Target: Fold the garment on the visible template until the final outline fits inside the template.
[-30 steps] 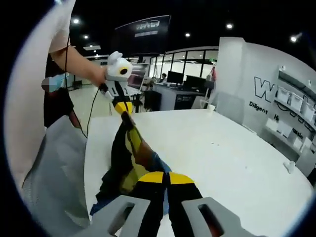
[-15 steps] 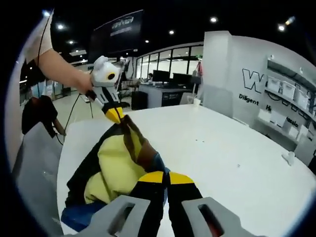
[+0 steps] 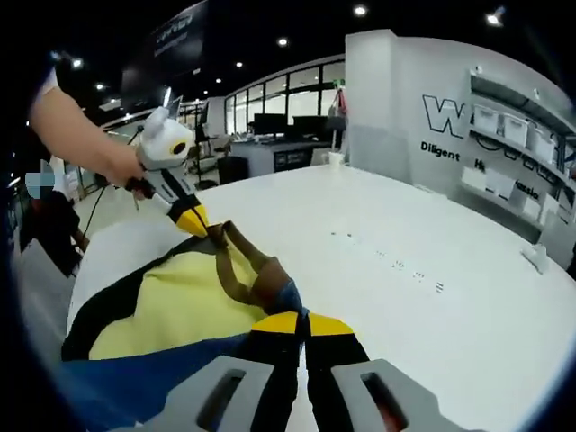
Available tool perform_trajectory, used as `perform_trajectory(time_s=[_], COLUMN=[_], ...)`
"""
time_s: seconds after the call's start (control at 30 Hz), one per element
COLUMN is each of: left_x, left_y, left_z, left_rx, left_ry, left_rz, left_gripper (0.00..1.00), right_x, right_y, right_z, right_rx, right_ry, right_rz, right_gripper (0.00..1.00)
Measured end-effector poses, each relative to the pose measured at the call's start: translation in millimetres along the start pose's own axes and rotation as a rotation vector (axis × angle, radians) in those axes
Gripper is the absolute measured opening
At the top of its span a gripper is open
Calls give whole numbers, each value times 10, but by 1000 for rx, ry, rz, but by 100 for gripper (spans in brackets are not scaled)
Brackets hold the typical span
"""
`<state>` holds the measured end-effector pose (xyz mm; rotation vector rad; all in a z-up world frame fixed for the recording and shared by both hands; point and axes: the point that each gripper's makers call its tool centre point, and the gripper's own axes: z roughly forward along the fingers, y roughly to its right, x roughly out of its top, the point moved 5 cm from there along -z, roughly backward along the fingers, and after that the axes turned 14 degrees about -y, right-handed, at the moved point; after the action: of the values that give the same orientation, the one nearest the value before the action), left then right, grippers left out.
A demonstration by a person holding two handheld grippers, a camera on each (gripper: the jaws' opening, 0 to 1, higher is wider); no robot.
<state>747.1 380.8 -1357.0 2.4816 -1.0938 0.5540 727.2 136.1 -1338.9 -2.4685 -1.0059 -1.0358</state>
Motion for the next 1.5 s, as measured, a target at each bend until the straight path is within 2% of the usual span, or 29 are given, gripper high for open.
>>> perform_trajectory(time_s=[0.4,0.5,0.7,1.0,1.1,1.17,1.23,1.5], left_x=[131,152,196,203,191,183,195,107], left_y=[-228,-258,-252,-277,-336,-362,-302,-55], left_z=[258,296,317,274,237,194,143,16], left_rx=[90,94,97,115,139,156,131,110], left_ry=[-43,-49,-42,-32,-26,-18,-1,26], left_rz=[-33,-58,-72,-96,-126,-137,-153,-122], left_gripper=[0,0,1,3,11,11,11,13], right_x=[-92,-98,-72,-41,-42,-61,-99,-318], right_y=[285,314,376,393,409,404,349,146], right_z=[346,415,451,451,418,382,331,83], right_rx=[-59,-64,-71,-82,-92,-93,-76,-59], right_ry=[-84,-113,-127,-122,-120,-126,-135,-127], right_rz=[77,79,95,105,122,138,133,120], right_gripper=[0,0,0,0,7,14,14,14])
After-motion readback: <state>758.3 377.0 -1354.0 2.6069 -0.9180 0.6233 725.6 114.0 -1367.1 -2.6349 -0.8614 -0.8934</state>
